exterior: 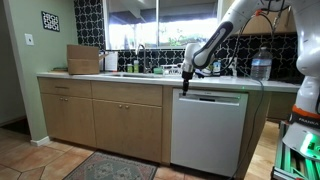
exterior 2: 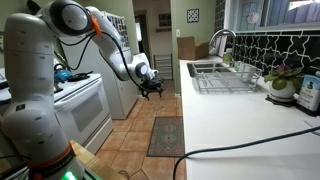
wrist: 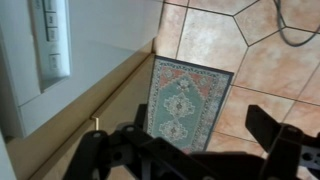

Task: Push the button on the left of the dishwasher

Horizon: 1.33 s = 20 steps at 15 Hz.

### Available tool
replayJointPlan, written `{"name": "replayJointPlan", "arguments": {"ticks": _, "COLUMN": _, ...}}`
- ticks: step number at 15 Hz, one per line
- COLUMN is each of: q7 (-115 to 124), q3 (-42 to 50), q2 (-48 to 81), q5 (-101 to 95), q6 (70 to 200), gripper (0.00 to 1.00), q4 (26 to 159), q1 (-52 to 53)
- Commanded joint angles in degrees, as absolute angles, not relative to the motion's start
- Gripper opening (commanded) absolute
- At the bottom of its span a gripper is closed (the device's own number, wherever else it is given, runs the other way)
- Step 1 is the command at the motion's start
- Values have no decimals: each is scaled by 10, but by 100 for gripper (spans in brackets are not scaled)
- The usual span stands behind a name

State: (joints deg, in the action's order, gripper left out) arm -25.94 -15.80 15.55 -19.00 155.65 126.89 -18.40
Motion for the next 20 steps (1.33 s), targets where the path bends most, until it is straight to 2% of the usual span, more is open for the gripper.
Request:
{"name": "replayJointPlan", "arguments": {"ticks": 1, "q7": -395, "q3": -315, "q2": 135, "q5": -29, "q6": 1523, "gripper": 100, "q4": 1296, "q1": -334}}
{"name": "replayJointPlan", "arguments": {"ticks": 4, "q7": -483, "q3": -417, "q2": 119, "q5": 113, "q6": 1410, "gripper": 100, "q4": 1255, "q1": -454}}
{"name": "replayJointPlan", "arguments": {"ticks": 8, "q7": -449, "q3": -375, "q2": 67, "q5": 190, "q6": 1223, "gripper": 100, "q4": 1189, "q1": -492}}
{"name": "replayJointPlan", "arguments": {"ticks": 9, "q7": -434, "q3": -269, "q2": 54, "q5": 198, "q6": 1175, "gripper": 100, "q4": 1164, "q1": -407}}
{"name": "replayJointPlan", "arguments": {"ticks": 13, "q7": -326, "q3": -115, "q2": 64, "q5": 149, "q6": 1094, "gripper": 100, "q4": 1108, "q1": -305}}
{"name": "replayJointPlan", "arguments": {"ticks": 16, "q7": -251, "q3": -30, "q2": 41, "q5": 126, "q6": 1168, "gripper": 100, "q4": 1151, "q1": -228}}
{"name": "replayJointPlan", "arguments": {"ticks": 19, "q7": -187, "q3": 11, "q2": 20, "q5": 89, "q6": 1286, "gripper": 100, "q4": 1215, "q1": -175}}
{"name": "replayJointPlan", "arguments": {"ticks": 20, "q7": -227, "q3": 22, "q2": 51, "q5": 117, "q6": 1220, "gripper": 100, "q4": 1157, "q1": -174}}
